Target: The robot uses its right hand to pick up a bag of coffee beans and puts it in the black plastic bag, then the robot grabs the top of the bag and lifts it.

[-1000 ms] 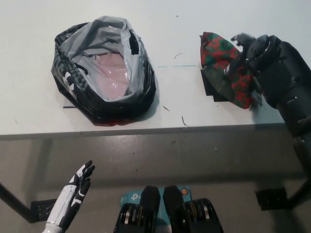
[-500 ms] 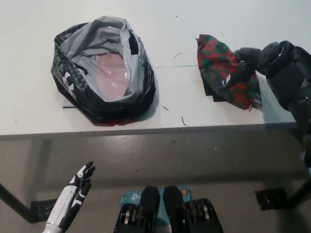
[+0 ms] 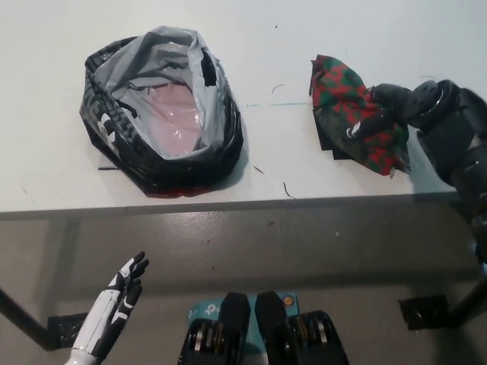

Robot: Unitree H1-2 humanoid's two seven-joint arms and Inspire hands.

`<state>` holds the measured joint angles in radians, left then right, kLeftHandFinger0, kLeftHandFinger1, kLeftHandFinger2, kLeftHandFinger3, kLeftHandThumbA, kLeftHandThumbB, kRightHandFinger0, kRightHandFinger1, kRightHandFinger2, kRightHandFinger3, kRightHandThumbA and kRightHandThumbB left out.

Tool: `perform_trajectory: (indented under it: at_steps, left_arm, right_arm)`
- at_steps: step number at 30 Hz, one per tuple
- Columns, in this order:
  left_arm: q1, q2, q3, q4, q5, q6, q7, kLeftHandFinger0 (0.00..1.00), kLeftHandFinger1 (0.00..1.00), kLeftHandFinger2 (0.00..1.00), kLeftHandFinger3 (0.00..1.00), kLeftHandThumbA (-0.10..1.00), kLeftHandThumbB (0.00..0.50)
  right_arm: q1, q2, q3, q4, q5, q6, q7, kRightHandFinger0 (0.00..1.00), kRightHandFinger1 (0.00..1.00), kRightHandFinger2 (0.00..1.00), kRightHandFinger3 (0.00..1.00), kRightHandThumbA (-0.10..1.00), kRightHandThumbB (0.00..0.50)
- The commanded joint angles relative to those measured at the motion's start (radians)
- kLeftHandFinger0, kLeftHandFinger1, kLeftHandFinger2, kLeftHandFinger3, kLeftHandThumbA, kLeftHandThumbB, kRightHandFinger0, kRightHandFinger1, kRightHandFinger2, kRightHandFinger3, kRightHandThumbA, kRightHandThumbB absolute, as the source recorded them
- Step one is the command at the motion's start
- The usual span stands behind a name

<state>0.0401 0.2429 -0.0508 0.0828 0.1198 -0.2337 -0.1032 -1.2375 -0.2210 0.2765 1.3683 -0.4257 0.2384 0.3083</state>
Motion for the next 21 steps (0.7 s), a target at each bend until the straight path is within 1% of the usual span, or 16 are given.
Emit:
perform_trajectory:
  at_steps: [1, 2, 3, 4, 8, 10, 11, 12, 13, 14, 15, 16, 17, 19, 20, 21]
  left_arm:
    - [0.011, 0.018, -0.001, -0.021, -0.03, -0.04, -0.028, 1.0, 1.0, 1.0, 1.0, 1.0, 0.338]
    - [0.01, 0.016, 0.0, -0.023, -0.031, -0.037, -0.026, 1.0, 1.0, 1.0, 1.0, 1.0, 0.338]
    - [0.005, 0.013, 0.002, -0.022, -0.032, -0.034, -0.022, 1.0, 1.0, 1.0, 1.0, 1.0, 0.34]
    - [0.002, 0.004, 0.009, -0.019, -0.03, -0.045, -0.007, 1.0, 1.0, 1.0, 1.0, 0.99, 0.313]
    - [-0.007, -0.011, 0.027, -0.01, -0.037, -0.066, 0.018, 1.0, 1.0, 1.0, 1.0, 0.95, 0.274]
    - [-0.011, -0.012, 0.031, -0.004, -0.032, -0.078, 0.023, 1.0, 1.0, 1.0, 1.0, 0.96, 0.267]
    - [-0.01, -0.012, 0.033, 0.001, -0.032, -0.091, 0.025, 1.0, 1.0, 1.0, 1.0, 0.97, 0.262]
    - [-0.01, -0.012, 0.035, 0.003, -0.031, -0.095, 0.024, 1.0, 1.0, 1.0, 1.0, 0.97, 0.258]
    - [-0.01, -0.013, 0.036, 0.003, -0.029, -0.097, 0.023, 1.0, 1.0, 1.0, 1.0, 0.97, 0.257]
    - [-0.01, -0.013, 0.037, 0.005, -0.027, -0.105, 0.023, 0.99, 1.0, 1.0, 1.0, 0.96, 0.24]
    - [-0.009, -0.013, 0.038, 0.006, -0.023, -0.113, 0.025, 0.96, 1.0, 1.0, 1.0, 0.96, 0.223]
    - [-0.008, -0.014, 0.038, 0.008, -0.019, -0.118, 0.026, 0.95, 1.0, 1.0, 1.0, 0.95, 0.209]
    - [-0.008, -0.019, 0.039, 0.008, -0.019, -0.116, 0.029, 0.94, 1.0, 1.0, 1.0, 0.94, 0.207]
    - [-0.012, -0.024, 0.04, 0.009, -0.025, -0.112, 0.027, 0.92, 1.0, 1.0, 1.0, 0.92, 0.182]
    - [-0.01, -0.026, 0.041, 0.009, -0.028, -0.111, 0.026, 0.91, 1.0, 1.0, 1.0, 0.91, 0.18]
    - [-0.006, -0.028, 0.042, 0.009, -0.03, -0.111, 0.026, 0.91, 1.0, 1.0, 1.0, 0.91, 0.179]
  right_arm:
    - [0.08, 0.056, 0.014, 0.031, -0.011, -0.003, -0.279, 0.84, 1.0, 1.0, 1.0, 0.32, 0.413]
    - [0.085, 0.059, 0.026, 0.032, -0.024, -0.001, -0.303, 0.98, 1.0, 1.0, 1.0, 0.28, 0.387]
    - [0.09, 0.06, 0.028, 0.031, -0.026, -0.013, -0.331, 1.0, 1.0, 1.0, 1.0, 0.15, 0.321]
    - [0.099, 0.061, 0.022, 0.03, -0.019, -0.036, -0.354, 0.68, 0.7, 0.73, 1.0, -0.08, 0.259]
    - [0.106, 0.06, -0.052, 0.03, 0.056, -0.067, -0.387, 0.49, 0.59, 0.61, 0.79, -0.1, 0.214]
    - [0.108, 0.058, -0.088, 0.029, 0.089, -0.077, -0.399, 0.8, 0.88, 0.75, 0.52, -0.1, 0.211]
    - [0.114, 0.056, -0.134, 0.028, 0.13, -0.083, -0.4, 0.67, 0.72, 0.66, 0.56, -0.1, 0.207]
    - [0.116, 0.054, -0.161, 0.028, 0.151, -0.088, -0.395, 0.4, 0.45, 0.51, 0.76, -0.1, 0.207]
    - [0.117, 0.052, -0.179, 0.029, 0.161, -0.091, -0.39, 0.3, 0.45, 0.54, 0.8, -0.1, 0.207]
    - [0.116, 0.05, -0.202, 0.031, 0.175, -0.084, -0.39, 0.16, 0.29, 0.38, 0.85, -0.1, 0.231]
    - [0.118, 0.048, -0.227, 0.032, 0.19, -0.082, -0.383, 0.02, 0.17, 0.35, 0.81, -0.1, 0.233]
    - [0.121, 0.046, -0.261, 0.03, 0.218, -0.085, -0.373, 0.0, 0.1, 0.35, 0.77, -0.1, 0.248]
    - [0.122, 0.045, -0.308, 0.03, 0.258, -0.083, -0.372, 0.0, 0.07, 0.36, 0.9, -0.1, 0.259]
    - [0.124, 0.045, -0.373, 0.026, 0.308, -0.105, -0.355, 0.0, 0.12, 0.5, 0.74, -0.1, 0.246]
    - [0.129, 0.05, -0.437, 0.022, 0.364, -0.126, -0.338, 0.0, 0.15, 0.58, 0.52, -0.1, 0.242]
    - [0.134, 0.055, -0.481, 0.019, 0.401, -0.138, -0.329, 0.0, 0.19, 0.66, 0.46, -0.1, 0.236]
